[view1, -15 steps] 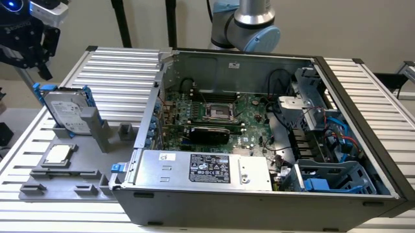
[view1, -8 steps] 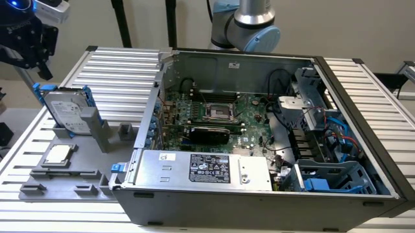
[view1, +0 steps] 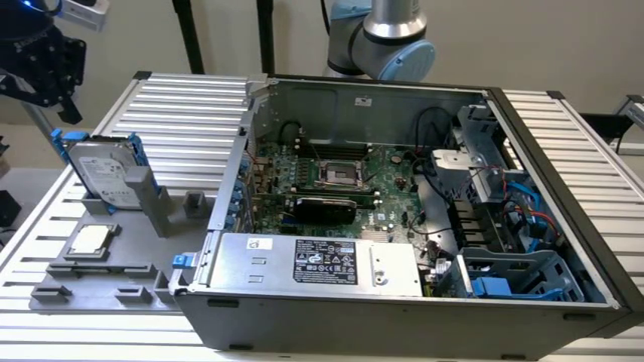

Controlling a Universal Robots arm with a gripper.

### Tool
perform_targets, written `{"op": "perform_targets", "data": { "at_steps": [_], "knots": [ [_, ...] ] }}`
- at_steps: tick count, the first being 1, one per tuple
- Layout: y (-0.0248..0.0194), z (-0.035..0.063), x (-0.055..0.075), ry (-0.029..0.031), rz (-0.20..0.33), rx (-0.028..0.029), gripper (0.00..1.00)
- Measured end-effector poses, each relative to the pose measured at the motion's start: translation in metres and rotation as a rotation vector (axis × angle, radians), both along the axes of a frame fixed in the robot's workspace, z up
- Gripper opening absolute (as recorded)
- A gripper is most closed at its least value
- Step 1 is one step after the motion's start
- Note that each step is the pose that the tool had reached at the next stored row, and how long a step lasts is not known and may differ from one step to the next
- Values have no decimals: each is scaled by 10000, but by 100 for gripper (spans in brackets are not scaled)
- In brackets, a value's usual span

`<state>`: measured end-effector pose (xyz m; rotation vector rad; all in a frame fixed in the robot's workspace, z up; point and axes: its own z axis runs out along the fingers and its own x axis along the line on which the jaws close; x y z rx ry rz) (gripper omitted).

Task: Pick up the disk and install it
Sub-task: 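Pick up the disk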

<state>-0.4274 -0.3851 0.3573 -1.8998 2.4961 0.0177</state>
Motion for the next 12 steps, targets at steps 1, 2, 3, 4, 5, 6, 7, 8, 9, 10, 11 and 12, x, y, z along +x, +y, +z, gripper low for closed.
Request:
{"op": "perform_targets", "data": {
  "at_steps": [1,2,3,4,5,6,7,8,9,10,11,12],
  "knots": [
    [0,-1,0,0,166,8,11],
    [0,-1,0,0,328,15,11],
    [0,-3,0,-1,473,24,11],
    [0,-6,-1,-5,588,39,11],
    [0,-7,-5,-3,679,52,11],
    [1,-8,-12,-1,741,63,11],
    [2,-11,-22,-1,787,76,11],
    [2,-15,-34,-2,825,89,11],
    [3,-18,-46,-2,864,102,11],
    [5,-21,-59,-2,901,114,11],
    [6,-23,-70,-2,939,124,11],
    [8,-26,-82,-3,982,132,11]
  ]
}}
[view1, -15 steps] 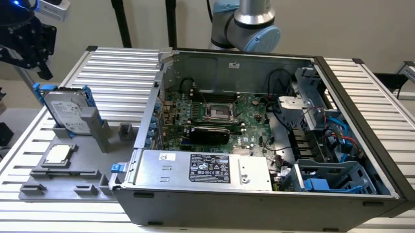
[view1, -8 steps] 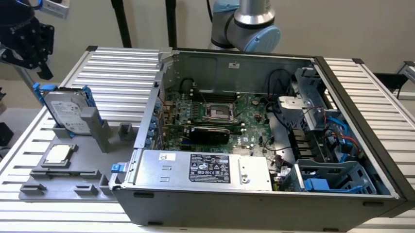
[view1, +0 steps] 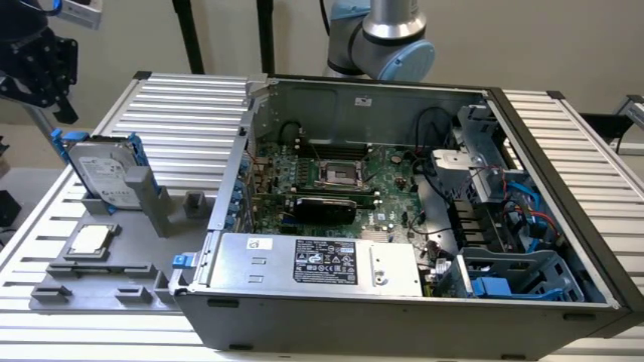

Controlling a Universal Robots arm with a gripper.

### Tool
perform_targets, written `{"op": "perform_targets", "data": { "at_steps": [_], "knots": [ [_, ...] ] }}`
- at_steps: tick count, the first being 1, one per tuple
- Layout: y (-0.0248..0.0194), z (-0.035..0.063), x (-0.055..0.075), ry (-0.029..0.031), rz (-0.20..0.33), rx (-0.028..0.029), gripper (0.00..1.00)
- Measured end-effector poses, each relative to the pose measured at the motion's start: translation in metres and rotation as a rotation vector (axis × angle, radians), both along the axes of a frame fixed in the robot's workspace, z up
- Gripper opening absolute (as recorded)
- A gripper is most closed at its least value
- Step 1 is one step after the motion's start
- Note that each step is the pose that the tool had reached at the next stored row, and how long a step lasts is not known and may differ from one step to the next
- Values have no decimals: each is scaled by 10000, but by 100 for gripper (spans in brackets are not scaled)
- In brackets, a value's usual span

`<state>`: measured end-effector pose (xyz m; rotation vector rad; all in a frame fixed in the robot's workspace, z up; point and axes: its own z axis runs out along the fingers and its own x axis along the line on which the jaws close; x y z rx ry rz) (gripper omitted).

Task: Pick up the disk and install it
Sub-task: 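Pick up the disk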

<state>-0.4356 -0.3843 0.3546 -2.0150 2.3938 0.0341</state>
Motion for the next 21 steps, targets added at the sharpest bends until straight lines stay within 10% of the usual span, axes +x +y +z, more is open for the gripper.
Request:
{"op": "perform_targets", "data": {
  "at_steps": [12,21],
  "knots": [
    [29,-3,-24,9,692,-3,12],
    [30,-42,-21,35,693,-3,47]
  ]
}}
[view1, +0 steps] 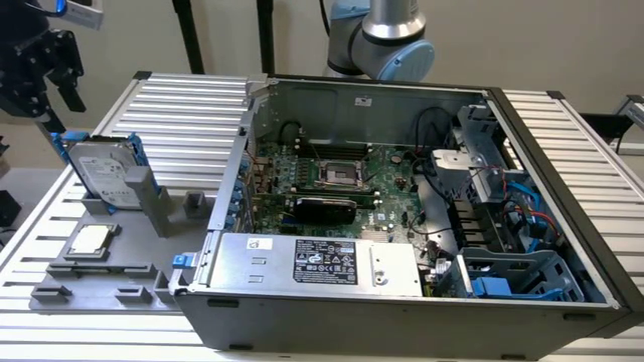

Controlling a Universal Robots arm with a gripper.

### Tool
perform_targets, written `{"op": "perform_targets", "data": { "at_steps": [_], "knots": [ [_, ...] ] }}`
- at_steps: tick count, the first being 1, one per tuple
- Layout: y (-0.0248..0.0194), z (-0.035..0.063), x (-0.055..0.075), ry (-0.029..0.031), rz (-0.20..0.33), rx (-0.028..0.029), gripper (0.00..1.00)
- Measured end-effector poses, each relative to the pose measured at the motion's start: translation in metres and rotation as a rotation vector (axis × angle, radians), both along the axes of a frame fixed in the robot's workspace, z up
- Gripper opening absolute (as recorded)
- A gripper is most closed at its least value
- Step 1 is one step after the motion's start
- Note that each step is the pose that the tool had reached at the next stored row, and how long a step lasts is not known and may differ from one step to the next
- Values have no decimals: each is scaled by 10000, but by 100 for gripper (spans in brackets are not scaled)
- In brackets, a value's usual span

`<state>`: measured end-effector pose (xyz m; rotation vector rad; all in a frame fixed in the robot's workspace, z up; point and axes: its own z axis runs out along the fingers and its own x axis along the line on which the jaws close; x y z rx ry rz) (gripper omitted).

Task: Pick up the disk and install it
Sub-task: 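Pick up the disk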

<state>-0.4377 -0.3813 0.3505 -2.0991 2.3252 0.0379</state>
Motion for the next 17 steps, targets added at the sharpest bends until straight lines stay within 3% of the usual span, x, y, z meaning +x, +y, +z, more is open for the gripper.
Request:
{"op": "perform_targets", "data": {
  "at_steps": [1,2,7,14,17],
  "knots": [
    [0,-17,1,9,1,-1,47],
    [0,-35,1,15,2,-1,54],
    [-5,-124,6,59,38,0,54],
    [-28,-224,25,220,152,-2,54],
    [-28,-274,45,234,257,-12,54]
  ]
}}
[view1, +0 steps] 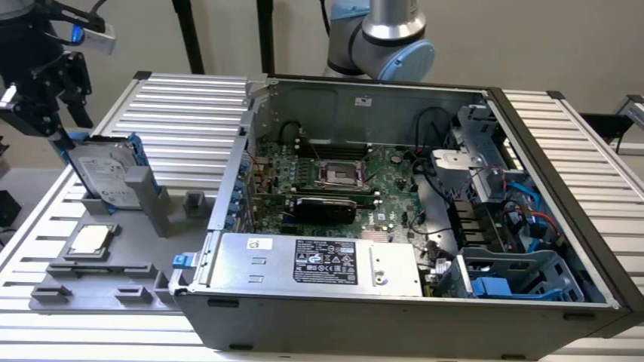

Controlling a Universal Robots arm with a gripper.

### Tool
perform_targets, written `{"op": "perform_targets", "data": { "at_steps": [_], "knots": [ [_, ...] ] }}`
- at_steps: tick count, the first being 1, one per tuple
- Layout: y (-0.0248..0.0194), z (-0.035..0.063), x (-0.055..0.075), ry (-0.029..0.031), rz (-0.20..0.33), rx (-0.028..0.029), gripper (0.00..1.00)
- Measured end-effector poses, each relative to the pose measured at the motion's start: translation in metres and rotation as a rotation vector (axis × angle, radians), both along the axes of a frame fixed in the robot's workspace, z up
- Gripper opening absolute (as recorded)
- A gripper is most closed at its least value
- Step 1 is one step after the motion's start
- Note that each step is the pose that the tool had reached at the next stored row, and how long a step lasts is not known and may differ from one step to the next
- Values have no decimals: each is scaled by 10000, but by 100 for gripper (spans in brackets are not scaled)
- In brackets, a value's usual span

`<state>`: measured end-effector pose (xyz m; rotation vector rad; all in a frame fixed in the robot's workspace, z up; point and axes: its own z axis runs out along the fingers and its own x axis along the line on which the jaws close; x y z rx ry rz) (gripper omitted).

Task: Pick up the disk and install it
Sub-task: 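Pick up the disk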

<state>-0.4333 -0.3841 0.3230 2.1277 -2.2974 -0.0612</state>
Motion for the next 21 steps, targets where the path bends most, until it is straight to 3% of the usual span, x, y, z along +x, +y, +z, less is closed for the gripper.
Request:
{"op": "perform_targets", "data": {
  "at_steps": [9,13,21],
  "knots": [
    [-1,-130,2,-4,307,-153,54],
    [-1,-184,2,-66,318,-176,54],
    [0,-314,-15,-113,490,-181,54]
  ]
}}
